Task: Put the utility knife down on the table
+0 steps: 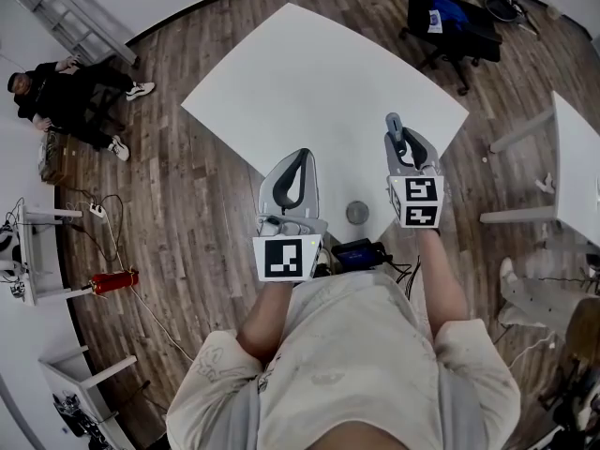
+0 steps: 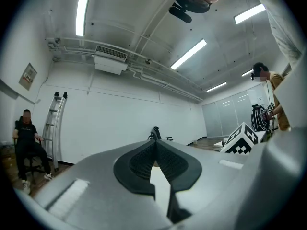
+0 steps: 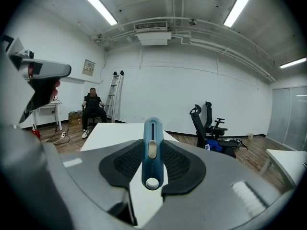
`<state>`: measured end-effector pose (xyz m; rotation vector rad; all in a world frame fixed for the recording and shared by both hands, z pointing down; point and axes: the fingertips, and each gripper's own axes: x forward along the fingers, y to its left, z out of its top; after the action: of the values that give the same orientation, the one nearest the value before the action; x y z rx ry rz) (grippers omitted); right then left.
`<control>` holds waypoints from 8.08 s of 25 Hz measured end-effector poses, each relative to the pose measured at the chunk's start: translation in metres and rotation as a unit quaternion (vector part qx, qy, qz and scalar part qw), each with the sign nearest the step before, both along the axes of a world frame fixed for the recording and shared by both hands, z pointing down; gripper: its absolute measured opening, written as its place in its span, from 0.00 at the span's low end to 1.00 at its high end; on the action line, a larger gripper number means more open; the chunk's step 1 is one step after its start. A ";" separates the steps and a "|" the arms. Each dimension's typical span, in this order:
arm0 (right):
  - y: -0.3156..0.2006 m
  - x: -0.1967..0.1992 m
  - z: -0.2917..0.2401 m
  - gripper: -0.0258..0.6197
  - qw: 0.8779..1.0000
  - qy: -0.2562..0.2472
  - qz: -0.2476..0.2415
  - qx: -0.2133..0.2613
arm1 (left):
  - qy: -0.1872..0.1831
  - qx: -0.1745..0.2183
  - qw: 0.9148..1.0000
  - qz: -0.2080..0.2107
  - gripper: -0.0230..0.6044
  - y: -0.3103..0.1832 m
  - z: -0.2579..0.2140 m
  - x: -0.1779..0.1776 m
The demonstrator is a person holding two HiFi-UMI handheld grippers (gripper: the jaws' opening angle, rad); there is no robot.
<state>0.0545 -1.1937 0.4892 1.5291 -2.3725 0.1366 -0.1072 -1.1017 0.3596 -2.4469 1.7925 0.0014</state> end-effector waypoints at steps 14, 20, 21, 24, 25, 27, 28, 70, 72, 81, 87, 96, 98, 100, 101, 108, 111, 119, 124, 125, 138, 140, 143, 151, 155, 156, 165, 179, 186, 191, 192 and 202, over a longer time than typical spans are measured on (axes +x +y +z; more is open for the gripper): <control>-0.020 -0.009 0.092 0.24 0.995 0.031 -0.002 -0.091 | 0.001 -0.008 1.000 -0.006 0.07 -0.001 0.014 -0.007; -0.019 -0.002 0.118 0.24 0.993 0.026 0.003 -0.113 | 0.001 -0.011 1.000 -0.007 0.07 0.002 0.024 0.002; -0.020 -0.002 0.124 0.24 0.993 0.027 0.003 -0.117 | 0.001 -0.011 1.000 -0.008 0.07 0.002 0.026 0.003; -0.027 -0.007 0.140 0.24 0.990 0.033 0.002 -0.135 | 0.001 -0.013 1.000 -0.009 0.07 -0.001 0.029 -0.001; -0.029 -0.008 0.145 0.24 0.989 0.036 0.002 -0.142 | 0.001 -0.014 1.000 -0.009 0.07 -0.003 0.028 -0.003; -0.034 -0.010 0.154 0.24 0.987 0.043 0.003 -0.156 | 0.001 -0.013 1.000 -0.009 0.07 -0.005 0.027 -0.004; -0.035 -0.009 0.158 0.24 0.986 0.047 0.004 -0.162 | 0.000 -0.012 1.000 -0.009 0.07 -0.006 0.025 -0.004; -0.046 -0.017 0.207 0.25 0.966 0.105 -0.019 -0.236 | 0.003 -0.018 1.000 -0.013 0.07 -0.004 0.020 -0.003; -0.046 -0.017 0.206 0.25 0.966 0.104 -0.019 -0.237 | 0.004 -0.019 1.000 -0.013 0.07 -0.004 0.018 -0.003; -0.045 -0.015 0.211 0.25 0.966 0.103 -0.017 -0.238 | 0.002 -0.015 1.000 -0.010 0.07 -0.002 0.022 -0.001; -0.045 -0.016 0.215 0.26 0.966 0.105 -0.017 -0.237 | -0.003 -0.017 1.000 -0.011 0.07 0.000 0.023 -0.002; -0.048 -0.013 0.214 0.31 0.967 0.090 -0.009 -0.240 | 0.000 -0.014 1.000 -0.009 0.07 -0.001 0.021 -0.004; -0.048 -0.012 0.214 0.32 0.967 0.089 -0.011 -0.240 | -0.002 -0.016 1.000 -0.008 0.07 -0.001 0.020 -0.003; -0.047 -0.011 0.212 0.33 0.967 0.089 -0.014 -0.238 | -0.002 -0.017 1.000 -0.008 0.07 0.000 0.021 0.000; -0.047 -0.010 0.210 0.33 0.968 0.089 -0.013 -0.234 | -0.002 -0.018 1.000 -0.008 0.07 0.000 0.022 0.001; -0.052 -0.009 0.189 0.33 0.975 0.076 -0.007 -0.210 | 0.004 -0.016 1.000 -0.008 0.07 0.002 0.019 0.001; -0.052 -0.009 0.187 0.33 0.979 0.067 -0.005 -0.195 | 0.005 -0.016 1.000 -0.008 0.07 0.004 0.026 0.002; -0.056 -0.014 0.154 0.26 0.986 0.045 0.002 -0.161 | 0.002 -0.015 1.000 -0.005 0.07 -0.001 0.014 0.002; -0.055 -0.016 0.134 0.20 0.990 0.031 0.005 -0.139 | 0.003 -0.014 1.000 -0.004 0.07 -0.001 0.010 0.001; -0.054 -0.016 0.131 0.17 0.990 0.030 0.006 -0.134 | 0.003 -0.015 1.000 -0.004 0.07 -0.001 0.011 0.001; -0.042 -0.021 0.089 0.05 0.996 0.008 0.005 -0.093 | 0.003 -0.014 1.000 0.003 0.07 -0.005 0.011 0.005; -0.039 -0.022 0.081 0.05 0.996 0.004 0.006 -0.086 | 0.002 -0.016 1.000 0.006 0.07 -0.005 0.008 0.005; -0.035 -0.022 0.077 0.05 0.997 -0.004 0.006 -0.077 | 0.001 -0.014 1.000 0.008 0.07 -0.004 0.013 0.006; -0.031 -0.019 0.034 0.05 0.999 -0.024 0.007 -0.040 | 0.003 -0.012 1.000 0.011 0.07 -0.007 0.007 0.008; -0.026 -0.020 0.009 0.05 0.999 -0.035 0.006 -0.018 | 0.005 -0.018 1.000 0.006 0.07 -0.009 0.007 0.005; -0.025 -0.019 0.006 0.05 0.999 -0.037 0.006 -0.012 | 0.004 -0.018 1.000 0.005 0.07 -0.009 0.008 0.004; -0.015 -0.015 -0.037 0.05 0.998 -0.058 0.005 0.039 | 0.006 -0.011 1.000 0.007 0.07 -0.018 0.014 0.003; 0.021 -0.001 -0.099 0.05 0.991 -0.087 0.015 0.101 | 0.010 -0.018 1.000 0.019 0.07 -0.027 0.015 0.007; 0.036 0.004 -0.122 0.05 0.989 -0.084 0.025 0.120 | 0.010 -0.019 0.999 0.033 0.07 -0.030 0.006 0.008; 0.056 0.007 -0.134 0.05 0.987 -0.081 0.035 0.131 | 0.010 -0.018 0.999 0.041 0.07 -0.024 -0.002 0.008; 0.065 0.007 -0.135 0.05 0.987 -0.082 0.037 0.134 | 0.010 -0.018 0.999 0.043 0.07 -0.018 -0.002 0.008; 0.075 0.018 -0.130 0.05 0.980 -0.089 0.044 0.173 | 0.012 -0.010 0.999 0.051 0.07 -0.026 -0.002 0.020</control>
<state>0.0727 -1.1190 0.3588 1.8487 -2.5717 -0.1323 -0.0876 -1.1276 0.3572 -2.5604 1.6816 0.0211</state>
